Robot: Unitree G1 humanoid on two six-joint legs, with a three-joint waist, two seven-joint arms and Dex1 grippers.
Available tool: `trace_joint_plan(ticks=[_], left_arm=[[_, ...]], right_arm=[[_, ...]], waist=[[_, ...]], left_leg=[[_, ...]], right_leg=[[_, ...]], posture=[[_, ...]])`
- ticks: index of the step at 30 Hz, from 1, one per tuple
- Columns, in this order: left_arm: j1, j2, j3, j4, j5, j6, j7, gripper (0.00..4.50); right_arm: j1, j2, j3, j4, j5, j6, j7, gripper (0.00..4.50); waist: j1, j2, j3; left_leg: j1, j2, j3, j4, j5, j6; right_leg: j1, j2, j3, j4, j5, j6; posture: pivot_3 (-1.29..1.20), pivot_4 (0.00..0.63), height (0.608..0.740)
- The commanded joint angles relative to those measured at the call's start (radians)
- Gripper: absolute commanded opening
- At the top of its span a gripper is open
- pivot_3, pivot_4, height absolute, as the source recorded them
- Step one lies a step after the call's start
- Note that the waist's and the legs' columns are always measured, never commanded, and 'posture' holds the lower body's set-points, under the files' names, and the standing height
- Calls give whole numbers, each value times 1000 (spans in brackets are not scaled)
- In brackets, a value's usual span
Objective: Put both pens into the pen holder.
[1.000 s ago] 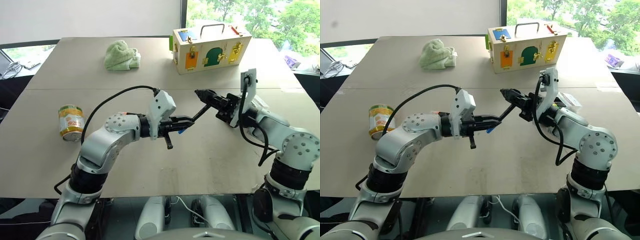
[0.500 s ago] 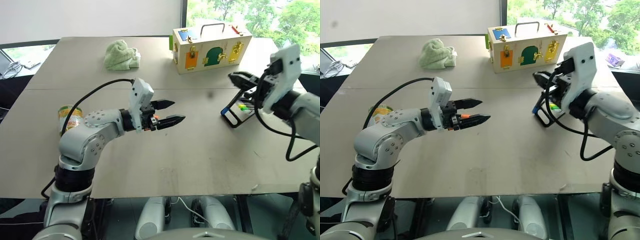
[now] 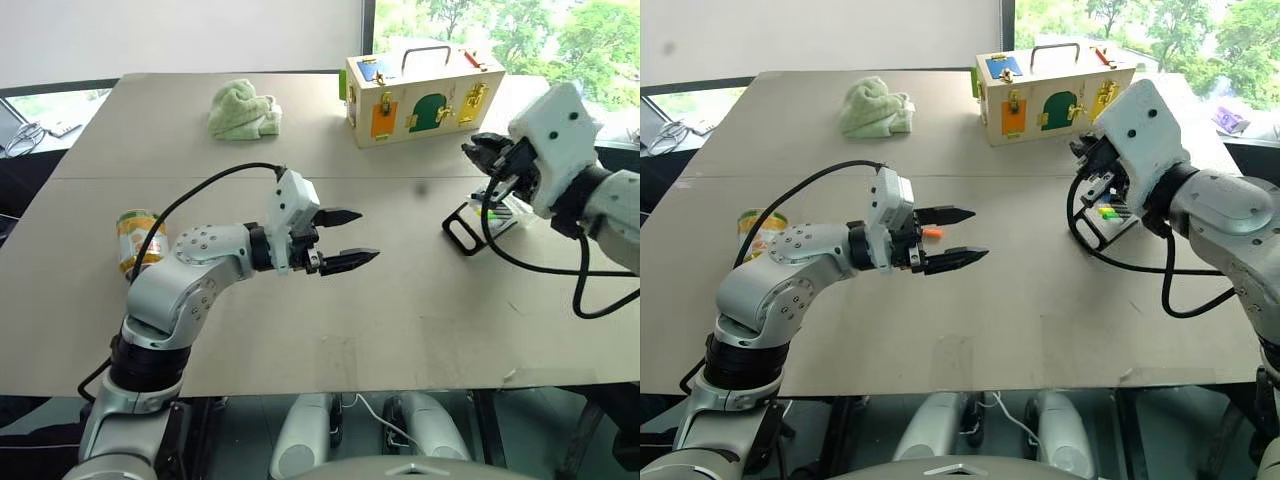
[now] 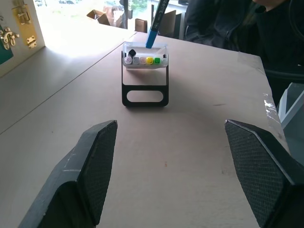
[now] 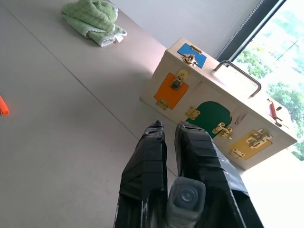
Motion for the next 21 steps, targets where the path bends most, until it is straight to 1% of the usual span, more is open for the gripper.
trace_joint_plan(ticks=[1,6,9,12,13,14,15,16,17,18,19,20,21], left_arm=[[-6,7,0,-39,-8,-29,-18,3713],[0,3,3,-45,-5,-31,-10,3713],[6,4,7,-49,-1,-31,0,3713],[13,5,7,-48,10,-37,9,3713],[13,5,7,-45,14,-40,13,3713],[13,5,7,-40,19,-44,15,3745],[13,5,7,-36,23,-48,16,3745],[14,14,4,-25,37,-58,12,3745],[15,27,4,-7,56,-73,5,3745],[13,39,8,14,70,-83,-2,3745],[6,54,13,40,81,-91,-13,3745],[-3,75,13,72,100,-106,-28,3745],[-13,98,7,108,125,-127,-46,3745]], right_arm=[[18,-11,29,10,-110,-84,31,0],[66,-34,149,54,-314,-228,72,0],[92,-51,234,96,-464,-329,88,0],[109,-31,309,188,-596,-415,94,0],[119,-17,312,214,-602,-424,108,0],[126,-4,311,242,-614,-442,111,734],[132,10,306,261,-626,-455,115,977],[137,20,299,285,-627,-463,124,1033],[135,40,279,307,-629,-468,120,1603],[133,55,261,321,-624,-466,126,1915],[133,62,247,333,-629,-478,130,2455],[139,68,232,341,-636,-498,125,2753],[152,74,218,344,-635,-524,130,3363]], waist=[[0,0,0],[0,0,0],[0,0,0],[-1,0,0],[0,0,0],[0,0,0],[0,0,0],[1,0,0],[1,0,0],[0,0,0],[0,0,0],[-1,0,0],[0,0,1]], left_leg=[[0,0,0,0,0,0],[0,0,0,0,0,0],[0,0,0,0,0,0],[0,0,0,0,0,0],[1,0,0,0,0,0],[1,0,0,0,0,0],[1,0,0,0,0,0],[1,0,0,0,0,0],[0,0,0,0,0,0],[0,0,0,0,0,0],[0,0,0,0,0,0],[1,0,1,0,0,0],[1,0,1,0,0,0]], right_leg=[[0,0,0,0,0,0],[0,0,0,0,0,0],[0,0,0,0,0,0],[0,0,0,0,0,1],[0,0,0,0,0,1],[0,0,0,0,0,1],[0,0,0,0,0,1],[0,0,0,0,0,1],[0,0,0,0,0,1],[0,0,0,0,0,1],[0,0,0,0,0,1],[0,0,0,0,0,1],[0,1,0,1,0,1]], posture=[[0,150,740],[0,150,740],[0,150,740],[0,150,740],[0,150,740],[0,150,740],[0,150,740],[0,150,740],[0,150,740],[0,150,740],[0,150,740],[0,150,740],[0,150,740]])
